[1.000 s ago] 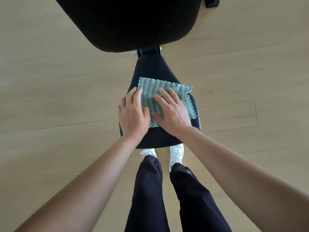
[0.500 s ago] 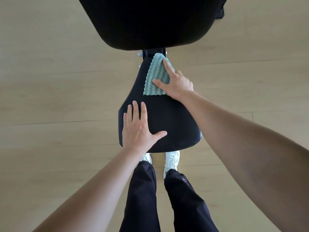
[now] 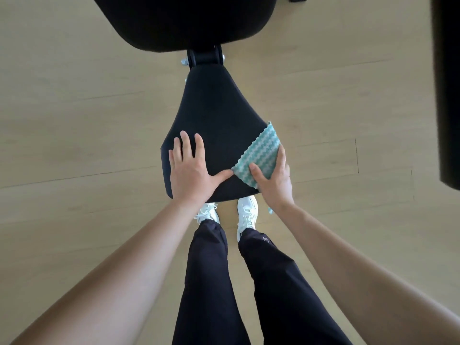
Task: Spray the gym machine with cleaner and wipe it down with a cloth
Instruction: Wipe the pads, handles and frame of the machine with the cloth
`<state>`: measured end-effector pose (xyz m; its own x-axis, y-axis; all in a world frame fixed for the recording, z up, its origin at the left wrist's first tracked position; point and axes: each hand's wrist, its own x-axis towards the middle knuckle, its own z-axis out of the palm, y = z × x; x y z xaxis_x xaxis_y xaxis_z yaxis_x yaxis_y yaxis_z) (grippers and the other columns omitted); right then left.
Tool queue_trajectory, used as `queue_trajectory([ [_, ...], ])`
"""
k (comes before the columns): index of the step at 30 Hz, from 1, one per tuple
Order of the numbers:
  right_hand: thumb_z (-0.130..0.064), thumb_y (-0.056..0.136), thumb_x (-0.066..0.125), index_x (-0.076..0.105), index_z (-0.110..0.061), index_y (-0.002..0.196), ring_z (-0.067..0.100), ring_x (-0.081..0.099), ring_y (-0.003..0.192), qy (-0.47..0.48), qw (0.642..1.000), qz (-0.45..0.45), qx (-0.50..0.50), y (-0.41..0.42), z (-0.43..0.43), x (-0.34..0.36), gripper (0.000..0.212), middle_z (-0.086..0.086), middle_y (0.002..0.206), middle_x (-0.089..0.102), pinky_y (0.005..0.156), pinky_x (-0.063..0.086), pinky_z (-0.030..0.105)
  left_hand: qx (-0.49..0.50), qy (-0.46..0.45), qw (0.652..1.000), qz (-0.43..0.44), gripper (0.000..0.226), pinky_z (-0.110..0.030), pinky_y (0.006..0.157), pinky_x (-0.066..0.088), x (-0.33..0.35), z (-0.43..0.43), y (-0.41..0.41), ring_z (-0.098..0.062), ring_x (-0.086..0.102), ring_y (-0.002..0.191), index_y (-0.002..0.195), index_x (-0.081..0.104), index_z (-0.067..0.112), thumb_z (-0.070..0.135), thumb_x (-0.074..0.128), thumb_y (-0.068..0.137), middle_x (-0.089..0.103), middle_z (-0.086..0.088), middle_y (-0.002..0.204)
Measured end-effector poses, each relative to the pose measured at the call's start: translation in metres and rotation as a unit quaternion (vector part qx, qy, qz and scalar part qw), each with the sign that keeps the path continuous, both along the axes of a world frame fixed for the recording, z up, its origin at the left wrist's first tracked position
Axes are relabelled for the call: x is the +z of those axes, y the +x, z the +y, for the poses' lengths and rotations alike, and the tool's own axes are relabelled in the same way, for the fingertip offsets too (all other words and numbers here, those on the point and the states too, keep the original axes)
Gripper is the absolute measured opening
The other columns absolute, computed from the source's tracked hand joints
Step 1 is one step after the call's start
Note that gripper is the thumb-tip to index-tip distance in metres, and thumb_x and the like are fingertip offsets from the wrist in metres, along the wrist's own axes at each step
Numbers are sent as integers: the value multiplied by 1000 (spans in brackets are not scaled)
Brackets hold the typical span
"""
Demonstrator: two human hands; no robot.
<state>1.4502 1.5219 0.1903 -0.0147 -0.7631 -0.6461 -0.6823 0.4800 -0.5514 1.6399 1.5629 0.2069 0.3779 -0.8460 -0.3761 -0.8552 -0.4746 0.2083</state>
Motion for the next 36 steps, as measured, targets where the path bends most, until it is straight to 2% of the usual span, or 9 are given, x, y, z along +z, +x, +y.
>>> queue_trajectory([
  [3, -45, 95, 69, 1, -32, 164, 14, 42, 112, 17, 995, -34, -90, 11, 25, 11, 98, 9, 148, 37, 96, 39, 32, -1, -1, 1000, 3, 121, -53, 127, 16, -1, 1, -1, -41, 14, 157, 163, 22, 10, 86, 54, 75, 14, -23, 170],
  [6, -45, 92, 72, 3, -30, 163, 19, 51, 122, 34, 988, -52, -142, 17, 37, 14, 100, 7, 149, 43, 107, 45, 37, 3, -18, 1000, 12, 118, -52, 128, 14, -7, 5, 2, -39, 11, 158, 163, 21, 12, 83, 60, 78, 11, -21, 171],
  [10, -61, 90, 65, 43, -30, 150, 20, 62, 121, 43, 988, -37, -145, -9, 25, 22, 71, -4, 132, 63, 105, 51, 42, 12, -39, 999, 19, 111, -48, 128, 12, -11, 9, 3, -37, 11, 158, 162, 25, 15, 79, 62, 80, 13, -18, 171],
  [13, -52, 94, 66, 56, -29, 144, 14, 62, 106, 1, 989, -18, -149, -33, 13, 23, 56, -1, 128, 51, 101, 51, 37, 56, -108, 991, 51, 76, -51, 124, 27, -6, 9, -5, -38, 26, 154, 154, 43, 15, 50, 66, 91, 32, -16, 165],
  [16, -46, 92, 71, 63, -32, 135, 9, 66, 96, -11, 988, -37, -151, -39, 5, 19, 46, -1, 123, 54, 95, 59, 43, -7, -252, 967, 36, 45, -47, 102, 47, 4, 15, -28, -36, 53, 128, 134, 64, 14, 25, 65, 91, 59, -10, 140],
  [18, -50, 87, 71, 68, -32, 126, 12, 69, 101, 13, 987, -57, -150, -38, 1, 14, 44, -2, 119, 64, 92, 61, 45, -98, -271, 955, 69, 38, -47, 93, 50, 4, 18, -55, -33, 57, 120, 127, 70, 16, 27, 68, 91, 64, -7, 133],
  [22, -37, 91, 75, 72, -26, 111, 18, 74, 98, 79, 968, -106, -213, -32, -15, 11, 23, 2, 107, 74, 81, 65, 42, -220, -178, 957, 59, 62, -43, 108, 43, -18, 24, -88, -30, 51, 138, 142, 61, 19, 49, 72, 88, 55, -7, 151],
  [30, -27, 87, 83, 72, -9, 101, 22, 78, 87, 153, 952, -114, -240, -26, 5, 14, 25, 10, 103, 77, 79, 65, 38, -281, -253, 925, -46, 38, -51, 113, 43, -34, 52, -49, -33, 57, 135, 131, 70, 23, 47, 53, 106, 63, 0, 145],
  [36, -18, 93, 77, 69, -2, 98, 27, 78, 89, 267, 857, -188, -399, 10, 36, 34, 18, 14, 99, 77, 83, 64, 35, -250, -284, 922, -85, 22, -50, 109, 43, -32, 80, -17, -33, 63, 127, 117, 76, 24, 15, 64, 101, 68, 6, 137],
])
